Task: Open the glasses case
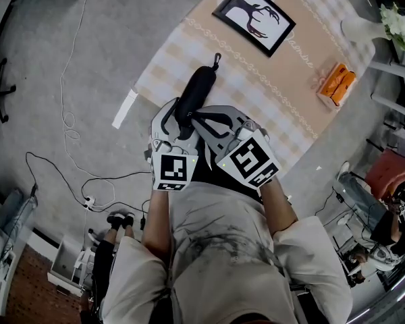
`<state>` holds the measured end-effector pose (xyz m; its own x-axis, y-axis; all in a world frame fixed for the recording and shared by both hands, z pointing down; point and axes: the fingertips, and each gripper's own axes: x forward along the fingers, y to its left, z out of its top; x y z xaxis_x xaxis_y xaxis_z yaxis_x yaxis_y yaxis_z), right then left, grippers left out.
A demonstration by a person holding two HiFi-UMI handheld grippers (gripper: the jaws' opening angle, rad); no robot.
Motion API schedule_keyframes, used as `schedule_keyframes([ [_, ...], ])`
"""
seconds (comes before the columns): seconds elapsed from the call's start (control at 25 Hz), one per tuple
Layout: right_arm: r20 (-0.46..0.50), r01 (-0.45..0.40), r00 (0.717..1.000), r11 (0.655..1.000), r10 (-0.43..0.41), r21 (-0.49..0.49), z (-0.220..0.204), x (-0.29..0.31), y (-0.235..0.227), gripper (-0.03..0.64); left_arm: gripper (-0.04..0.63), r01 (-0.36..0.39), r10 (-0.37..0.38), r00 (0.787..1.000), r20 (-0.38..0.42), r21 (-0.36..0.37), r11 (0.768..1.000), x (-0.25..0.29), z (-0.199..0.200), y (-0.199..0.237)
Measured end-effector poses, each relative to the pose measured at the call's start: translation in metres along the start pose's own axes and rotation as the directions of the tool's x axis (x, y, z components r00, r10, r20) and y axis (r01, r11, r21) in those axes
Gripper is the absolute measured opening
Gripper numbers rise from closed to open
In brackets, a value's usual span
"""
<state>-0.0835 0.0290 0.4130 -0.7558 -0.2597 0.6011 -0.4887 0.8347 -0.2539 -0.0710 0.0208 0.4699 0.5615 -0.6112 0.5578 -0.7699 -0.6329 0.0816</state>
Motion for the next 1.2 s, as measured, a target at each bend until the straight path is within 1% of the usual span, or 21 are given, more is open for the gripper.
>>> schedule_keyframes([
  [0.56,-0.009,0.031,0.999,0.999,-0.031,0.011,-0.002,-0.002,-0.013,0.031,0.278,0.040,-0.040,0.999,0.003,0.011,0.999,-0.003,-0.004,-0.003],
  [0.64,-0.010,0.037,0.999,0.999,-0.037,0.016,-0.003,-0.002,-0.015,0.015,0.278,0.045,-0.045,0.999,0.002,0.010,0.999,-0.004,-0.005,-0.004],
  [1.2,-0.014,0.045,0.999,0.998,-0.045,0.039,-0.007,-0.002,-0.024,0.015,0.278,0.073,-0.073,0.997,0.003,0.017,0.997,-0.008,-0.008,-0.005],
])
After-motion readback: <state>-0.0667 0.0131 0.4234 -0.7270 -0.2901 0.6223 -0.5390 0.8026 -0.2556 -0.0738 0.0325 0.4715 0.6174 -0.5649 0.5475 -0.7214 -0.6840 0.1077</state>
